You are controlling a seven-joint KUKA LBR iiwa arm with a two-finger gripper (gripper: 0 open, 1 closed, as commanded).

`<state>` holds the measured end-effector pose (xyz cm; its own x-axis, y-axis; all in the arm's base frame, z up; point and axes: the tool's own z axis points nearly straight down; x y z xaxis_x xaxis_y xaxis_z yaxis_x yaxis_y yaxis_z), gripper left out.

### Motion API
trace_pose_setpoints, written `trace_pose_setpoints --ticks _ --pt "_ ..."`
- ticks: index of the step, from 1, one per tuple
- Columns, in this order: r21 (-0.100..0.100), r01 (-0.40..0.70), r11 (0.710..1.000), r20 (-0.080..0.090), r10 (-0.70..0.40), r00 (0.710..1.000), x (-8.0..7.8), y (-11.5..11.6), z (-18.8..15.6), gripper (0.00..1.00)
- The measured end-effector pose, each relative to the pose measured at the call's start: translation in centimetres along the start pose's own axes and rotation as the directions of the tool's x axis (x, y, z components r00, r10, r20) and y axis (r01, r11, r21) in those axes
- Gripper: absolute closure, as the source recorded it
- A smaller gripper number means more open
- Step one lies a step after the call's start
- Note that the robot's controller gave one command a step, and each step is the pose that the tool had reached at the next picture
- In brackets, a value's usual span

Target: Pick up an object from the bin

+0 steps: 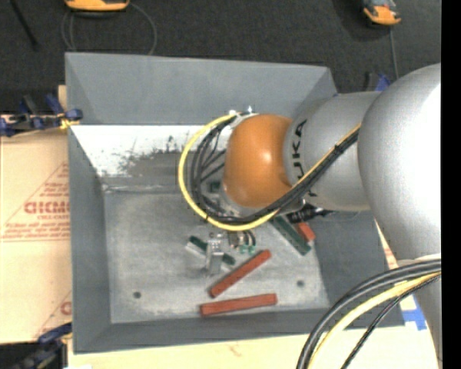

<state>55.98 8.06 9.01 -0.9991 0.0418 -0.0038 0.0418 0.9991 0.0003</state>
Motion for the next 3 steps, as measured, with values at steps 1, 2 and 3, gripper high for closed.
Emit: trace_pose_setpoints --ticks 1,2,3 --pt "0.000 -0.165 0.986 -0.002 0.165 0.986 0.24 -1.29 1.64 0.00" --pt "0.000 -0.120 0.993 0.000 0.120 0.993 -0.21 -1.69 1.94 1.00" --pt "0.000 -0.120 0.993 0.000 0.120 0.993 -0.21 -1.69 1.94 1.00"
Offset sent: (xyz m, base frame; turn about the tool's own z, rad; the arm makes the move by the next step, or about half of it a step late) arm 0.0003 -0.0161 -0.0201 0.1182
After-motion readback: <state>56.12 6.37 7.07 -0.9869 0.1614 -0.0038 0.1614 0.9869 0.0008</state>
